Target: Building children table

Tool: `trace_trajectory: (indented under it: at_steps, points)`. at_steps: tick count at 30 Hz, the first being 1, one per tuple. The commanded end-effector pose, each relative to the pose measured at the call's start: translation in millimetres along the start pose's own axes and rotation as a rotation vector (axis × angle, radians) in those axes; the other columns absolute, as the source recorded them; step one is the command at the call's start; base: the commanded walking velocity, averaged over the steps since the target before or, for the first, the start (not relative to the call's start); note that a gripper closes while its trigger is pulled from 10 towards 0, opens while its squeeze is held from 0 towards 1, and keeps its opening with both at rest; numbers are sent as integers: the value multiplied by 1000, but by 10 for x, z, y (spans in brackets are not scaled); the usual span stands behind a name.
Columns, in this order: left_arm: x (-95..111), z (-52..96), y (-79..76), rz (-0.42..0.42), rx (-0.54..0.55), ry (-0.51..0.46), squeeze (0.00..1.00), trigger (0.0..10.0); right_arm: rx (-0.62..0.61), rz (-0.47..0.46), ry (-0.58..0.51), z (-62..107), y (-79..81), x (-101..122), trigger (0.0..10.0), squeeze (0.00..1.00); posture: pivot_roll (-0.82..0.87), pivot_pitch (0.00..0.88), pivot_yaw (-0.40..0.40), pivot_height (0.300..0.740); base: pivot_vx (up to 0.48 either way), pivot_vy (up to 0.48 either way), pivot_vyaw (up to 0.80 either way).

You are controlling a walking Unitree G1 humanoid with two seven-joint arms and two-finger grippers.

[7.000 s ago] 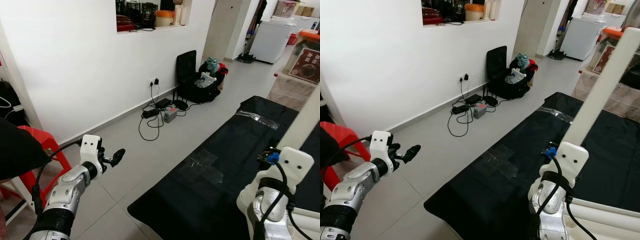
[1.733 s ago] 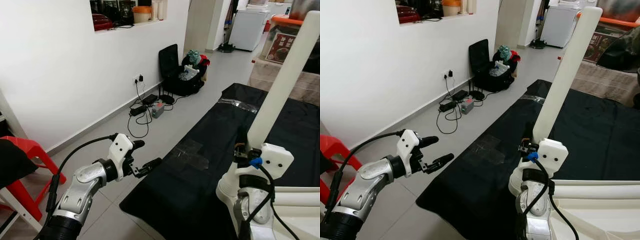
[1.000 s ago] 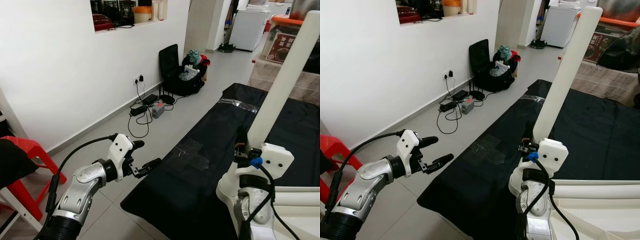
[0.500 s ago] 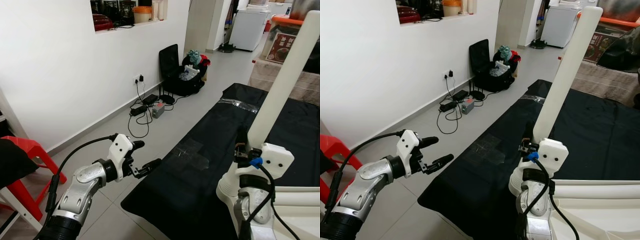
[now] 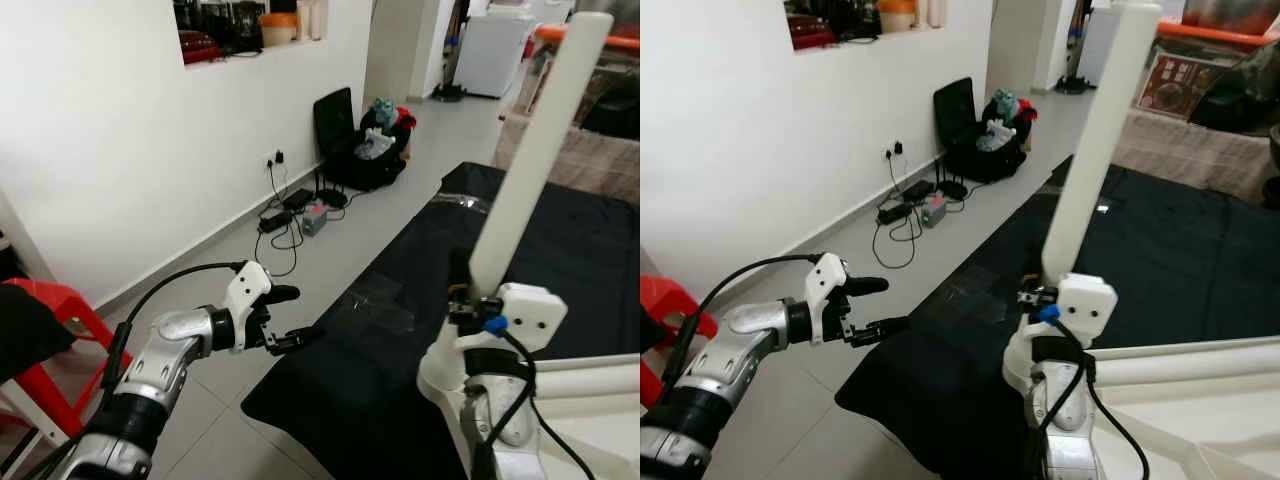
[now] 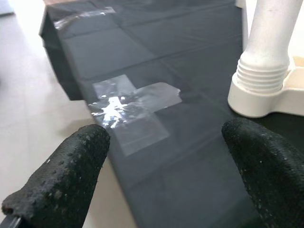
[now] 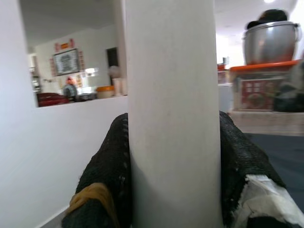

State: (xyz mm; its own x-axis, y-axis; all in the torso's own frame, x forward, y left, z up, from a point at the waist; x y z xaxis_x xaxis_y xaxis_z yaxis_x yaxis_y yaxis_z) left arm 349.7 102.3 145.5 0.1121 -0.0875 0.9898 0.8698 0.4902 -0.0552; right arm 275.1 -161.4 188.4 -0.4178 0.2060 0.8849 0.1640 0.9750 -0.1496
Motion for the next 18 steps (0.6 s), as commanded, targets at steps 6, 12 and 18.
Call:
trace_trajectory:
  at_steps: [6, 12, 18]
  points:
    - [38, -225, -143, -16, -115, 8, 0, 10000, 152, -48, -104, 21, 207, 210, 10000, 75, -14, 0, 19, 740, 0, 0, 0]
    - [32, -276, -178, -35, -160, 11, 0, 10000, 289, -105, -100, 86, 380, 235, 10000, 75, -12, 0, 16, 740, 0, 0, 0]
    - [70, -324, -174, -50, -177, 7, 0, 10000, 382, -145, -100, 126, 482, 254, 10000, 90, -15, 0, 24, 740, 0, 0, 0]
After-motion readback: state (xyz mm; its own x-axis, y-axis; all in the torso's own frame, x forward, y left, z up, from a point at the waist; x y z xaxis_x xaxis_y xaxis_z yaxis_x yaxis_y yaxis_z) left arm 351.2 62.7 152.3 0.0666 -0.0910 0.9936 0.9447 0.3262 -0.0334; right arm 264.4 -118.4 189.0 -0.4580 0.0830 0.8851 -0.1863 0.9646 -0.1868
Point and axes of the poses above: a point about 5 cm out from each wrist's last joint towards the gripper, its own z axis pointing back from the gripper into the wrist, its own x axis along the axis of the wrist's last joint, y = z × x, the point moved 2 cm from there along -z, pointing out of the wrist towards the gripper, and after that the axes turned 12 degrees about z, right-handed, at the moved point
